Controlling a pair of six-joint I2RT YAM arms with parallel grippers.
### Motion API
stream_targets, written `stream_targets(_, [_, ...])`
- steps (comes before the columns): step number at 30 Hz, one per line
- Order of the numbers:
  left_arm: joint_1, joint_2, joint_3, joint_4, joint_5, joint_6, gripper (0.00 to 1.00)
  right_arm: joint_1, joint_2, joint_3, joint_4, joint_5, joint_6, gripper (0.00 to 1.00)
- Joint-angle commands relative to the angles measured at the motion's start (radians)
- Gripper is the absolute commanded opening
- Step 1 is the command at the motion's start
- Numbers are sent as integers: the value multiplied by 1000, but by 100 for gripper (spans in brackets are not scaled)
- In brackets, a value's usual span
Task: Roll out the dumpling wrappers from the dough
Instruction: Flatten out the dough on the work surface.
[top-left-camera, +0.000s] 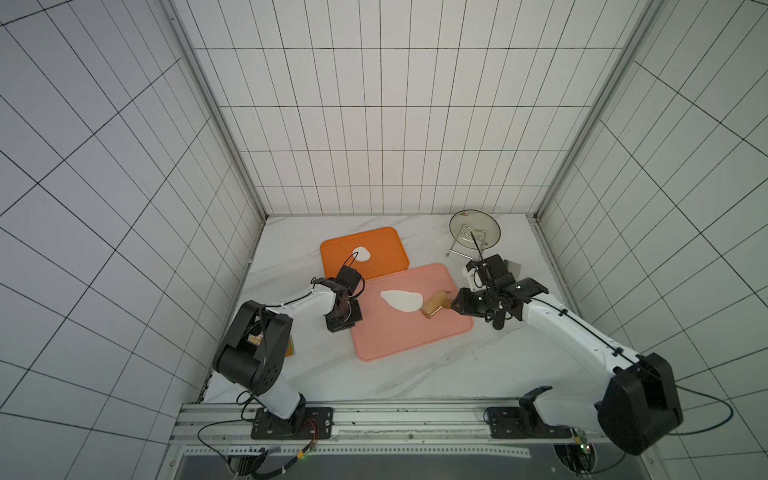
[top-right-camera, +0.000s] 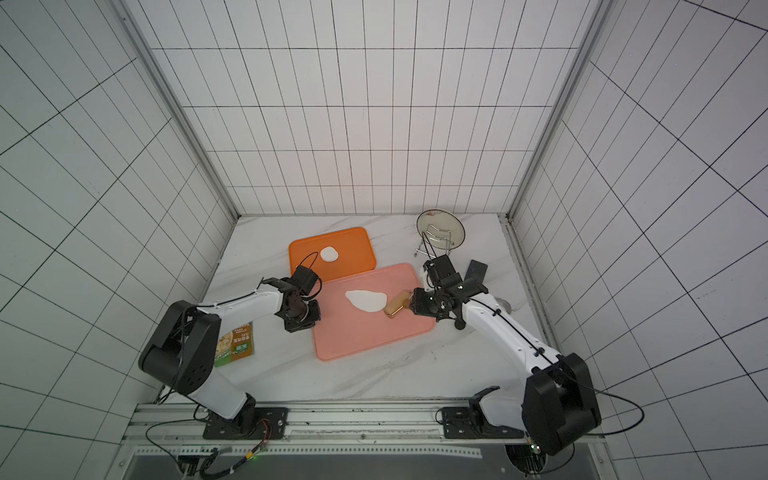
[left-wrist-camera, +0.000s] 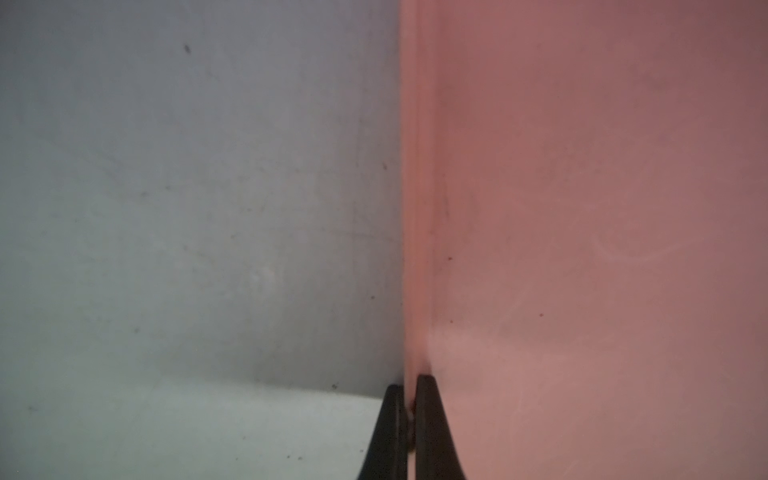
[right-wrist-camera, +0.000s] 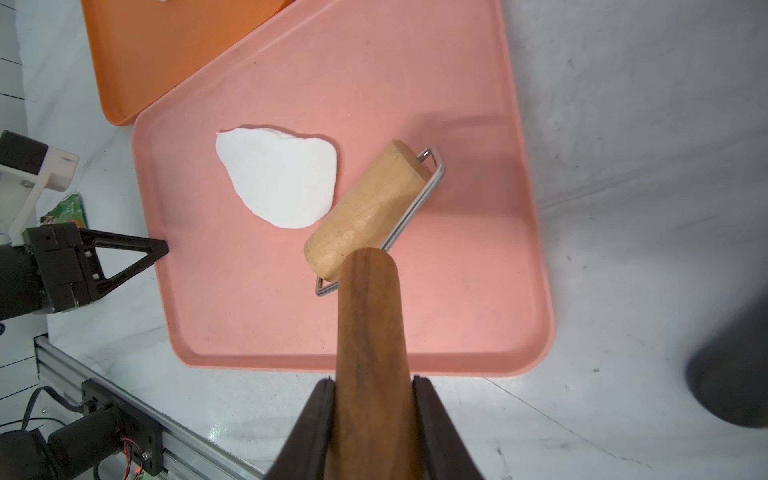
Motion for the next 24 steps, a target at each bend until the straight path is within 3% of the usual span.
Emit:
stream_targets(1, [10,39,-28,59,-59,2,0,53,54,193,-41,43,-25,0])
stream_targets(7, [8,46,-22,57,-57,2,0,127,250,377,52,8,-9,0])
stream_targets(11, [8,50,-21,59,-58,0,0,152,352,404,128,4,13,0])
stream_targets(16, [9,56,-18,60,-59,0,0,164,400,327,176,-31,46,0])
stream_targets(24, [11,57,-16,60,-61,0,0,178,285,40,127,3,12,0])
